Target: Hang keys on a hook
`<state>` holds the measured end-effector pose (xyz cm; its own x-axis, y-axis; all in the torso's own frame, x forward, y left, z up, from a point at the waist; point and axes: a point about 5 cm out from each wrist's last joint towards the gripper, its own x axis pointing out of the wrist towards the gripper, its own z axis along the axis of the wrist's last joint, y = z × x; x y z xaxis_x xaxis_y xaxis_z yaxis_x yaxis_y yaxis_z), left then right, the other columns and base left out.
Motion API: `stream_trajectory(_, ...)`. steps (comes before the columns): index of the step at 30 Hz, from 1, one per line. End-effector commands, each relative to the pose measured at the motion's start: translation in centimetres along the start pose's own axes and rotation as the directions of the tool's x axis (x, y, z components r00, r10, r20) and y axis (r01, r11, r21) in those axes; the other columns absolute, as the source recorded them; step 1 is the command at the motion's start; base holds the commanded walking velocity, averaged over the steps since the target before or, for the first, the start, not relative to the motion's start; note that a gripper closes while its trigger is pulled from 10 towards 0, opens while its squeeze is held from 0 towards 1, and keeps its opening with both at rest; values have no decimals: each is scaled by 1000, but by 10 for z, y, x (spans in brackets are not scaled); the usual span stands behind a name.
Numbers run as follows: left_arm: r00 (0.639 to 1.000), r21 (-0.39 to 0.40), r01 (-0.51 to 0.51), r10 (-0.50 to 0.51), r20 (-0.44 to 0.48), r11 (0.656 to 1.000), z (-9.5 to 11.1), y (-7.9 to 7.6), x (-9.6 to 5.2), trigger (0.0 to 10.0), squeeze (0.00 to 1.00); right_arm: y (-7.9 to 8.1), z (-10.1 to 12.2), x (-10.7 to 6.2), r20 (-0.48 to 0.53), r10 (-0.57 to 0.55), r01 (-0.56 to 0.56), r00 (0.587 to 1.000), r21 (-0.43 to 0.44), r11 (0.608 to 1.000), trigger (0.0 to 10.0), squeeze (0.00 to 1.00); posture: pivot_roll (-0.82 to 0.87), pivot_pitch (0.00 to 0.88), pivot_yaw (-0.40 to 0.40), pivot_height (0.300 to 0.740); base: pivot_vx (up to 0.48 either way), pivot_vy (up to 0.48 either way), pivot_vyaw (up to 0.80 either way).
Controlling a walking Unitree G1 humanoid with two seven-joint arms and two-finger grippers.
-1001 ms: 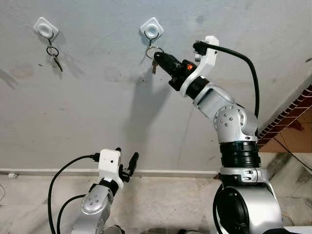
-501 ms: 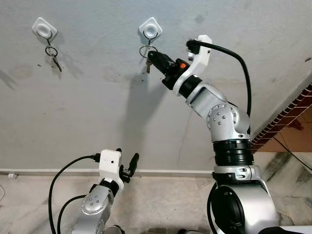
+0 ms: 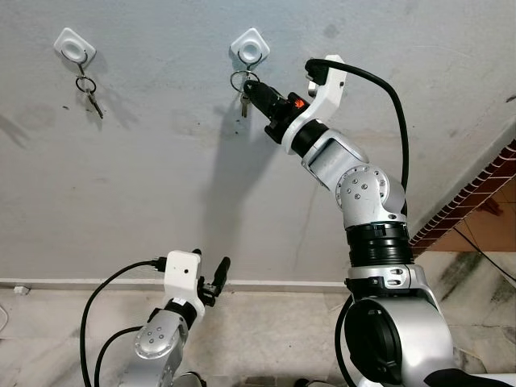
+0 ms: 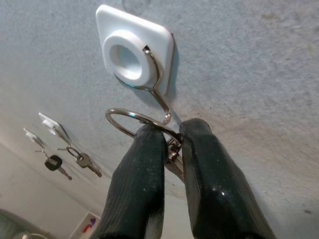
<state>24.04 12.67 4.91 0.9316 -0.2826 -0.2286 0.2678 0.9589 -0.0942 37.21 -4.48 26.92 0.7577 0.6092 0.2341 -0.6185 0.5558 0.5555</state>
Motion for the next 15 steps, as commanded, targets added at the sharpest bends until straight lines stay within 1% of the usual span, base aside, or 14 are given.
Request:
stream_trajectory(1, 1000, 1, 8, -8, -19, 1000, -3, -1, -2, 10000, 0, 4, 3, 4, 8, 3, -3, 1000, 25, 1000, 10000, 0, 87, 165, 5, 740, 0, 0, 0)
stream_trajectory(11, 1000, 4, 12, -12, -26, 1000, -4, 0, -3, 10000, 0, 2, -1, 5, -9, -15, 16, 1000, 66, 998, 10000, 0, 89, 164, 6, 740, 0, 0, 0)
stream_trajectory(14, 1000, 4, 13, -13, -28, 1000, -4, -1, -3, 10000, 0, 2, -3, 5, -13, -19, 21, 1000, 103, 994, 10000, 0, 90, 165, 6, 740, 0, 0, 0)
stream_trajectory(15, 1000, 4, 13, -13, -28, 1000, -4, -1, -3, 10000, 0, 2, -3, 5, -13, -19, 21, 1000, 103, 994, 10000, 0, 90, 165, 6, 740, 0, 0, 0)
